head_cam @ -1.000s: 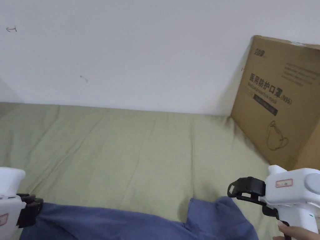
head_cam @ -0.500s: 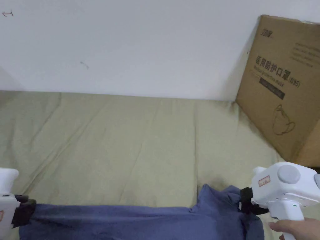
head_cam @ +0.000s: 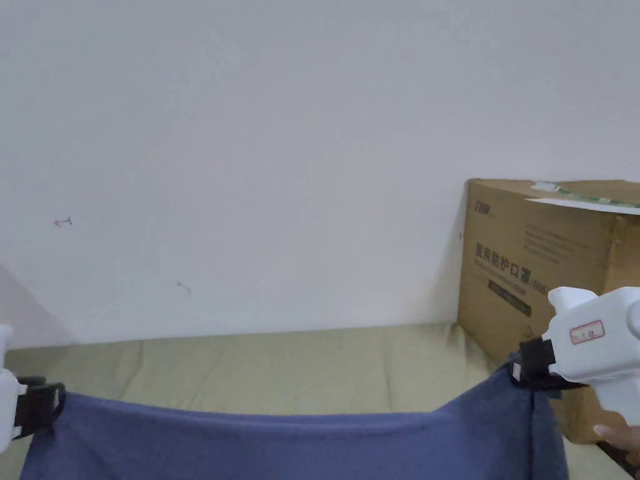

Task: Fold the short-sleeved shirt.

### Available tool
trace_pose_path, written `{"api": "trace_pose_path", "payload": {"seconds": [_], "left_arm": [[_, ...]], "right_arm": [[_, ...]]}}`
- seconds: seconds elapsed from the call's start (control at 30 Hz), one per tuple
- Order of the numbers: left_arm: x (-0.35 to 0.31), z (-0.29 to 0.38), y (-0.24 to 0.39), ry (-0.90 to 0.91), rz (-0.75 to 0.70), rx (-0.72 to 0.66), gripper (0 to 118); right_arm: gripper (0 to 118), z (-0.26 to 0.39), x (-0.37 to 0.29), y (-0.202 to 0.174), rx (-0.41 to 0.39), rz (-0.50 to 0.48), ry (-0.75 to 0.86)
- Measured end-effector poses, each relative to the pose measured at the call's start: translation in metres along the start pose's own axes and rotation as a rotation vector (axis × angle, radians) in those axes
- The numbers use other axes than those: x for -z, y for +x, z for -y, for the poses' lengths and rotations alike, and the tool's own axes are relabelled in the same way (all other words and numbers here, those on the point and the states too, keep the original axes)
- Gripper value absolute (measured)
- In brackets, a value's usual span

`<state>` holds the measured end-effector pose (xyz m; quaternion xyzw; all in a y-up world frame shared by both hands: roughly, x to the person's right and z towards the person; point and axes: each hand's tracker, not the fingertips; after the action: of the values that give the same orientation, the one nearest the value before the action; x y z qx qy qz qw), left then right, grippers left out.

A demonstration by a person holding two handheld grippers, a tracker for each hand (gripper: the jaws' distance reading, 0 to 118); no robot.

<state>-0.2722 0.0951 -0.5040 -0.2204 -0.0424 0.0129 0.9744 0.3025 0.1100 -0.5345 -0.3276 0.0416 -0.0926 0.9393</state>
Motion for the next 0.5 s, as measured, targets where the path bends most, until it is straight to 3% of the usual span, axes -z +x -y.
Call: {"api": "trace_pose_path", "payload": {"seconds": [0.1, 0.23, 0.43, 0.5], "left_arm": [[-0.001, -0.045, -0.004, 0.09, -0.034, -0.006, 0], [0.022, -0.093, -0.003, 0.208, -0.12, -0.044, 0], [0.076, -0.157, 0.008, 0.214, -0.19, 0.015, 0], [0.09, -0.176, 0.01, 0.226, -0.206, 0.04, 0]], "right_arm": [[2, -0.047, -0.012, -0.015, -0.02, 0.006, 0.095], [2, -0.11, -0.012, -0.038, 0.035, -0.026, 0.189], [2, -0.189, 0.018, -0.066, -0.029, 0.055, 0.317], [2, -0.213, 0.024, -0.071, -0.009, 0.068, 0.338]]}}
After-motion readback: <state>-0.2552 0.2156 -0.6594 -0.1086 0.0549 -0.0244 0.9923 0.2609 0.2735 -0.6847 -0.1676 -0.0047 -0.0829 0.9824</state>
